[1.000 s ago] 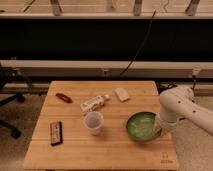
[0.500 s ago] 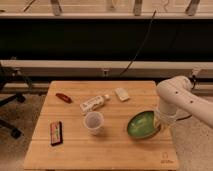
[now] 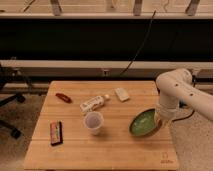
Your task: Pick up the ceramic bowl
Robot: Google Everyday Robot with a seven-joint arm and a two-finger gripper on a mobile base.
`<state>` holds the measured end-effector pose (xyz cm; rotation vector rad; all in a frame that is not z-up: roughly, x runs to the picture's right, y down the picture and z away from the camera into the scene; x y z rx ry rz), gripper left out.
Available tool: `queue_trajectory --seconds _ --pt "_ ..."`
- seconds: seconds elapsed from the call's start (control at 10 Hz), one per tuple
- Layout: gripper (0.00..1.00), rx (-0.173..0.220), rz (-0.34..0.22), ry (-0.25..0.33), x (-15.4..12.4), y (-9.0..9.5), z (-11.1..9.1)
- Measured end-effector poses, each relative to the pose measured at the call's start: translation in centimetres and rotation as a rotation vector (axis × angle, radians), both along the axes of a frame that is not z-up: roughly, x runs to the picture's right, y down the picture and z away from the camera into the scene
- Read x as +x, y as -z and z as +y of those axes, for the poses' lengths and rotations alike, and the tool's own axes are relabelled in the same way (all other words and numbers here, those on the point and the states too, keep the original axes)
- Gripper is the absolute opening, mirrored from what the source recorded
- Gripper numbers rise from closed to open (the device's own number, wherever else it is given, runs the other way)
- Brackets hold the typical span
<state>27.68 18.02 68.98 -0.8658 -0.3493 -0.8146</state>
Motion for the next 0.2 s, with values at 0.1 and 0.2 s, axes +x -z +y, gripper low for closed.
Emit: queue_trajectory --seconds 0.1,0.2 --pt "0.00 0.001 -0.001 0.002 0.06 0.17 -0.34" --pt "0.00 -0.001 -0.002 0.003 0.09 0.36 -0.69"
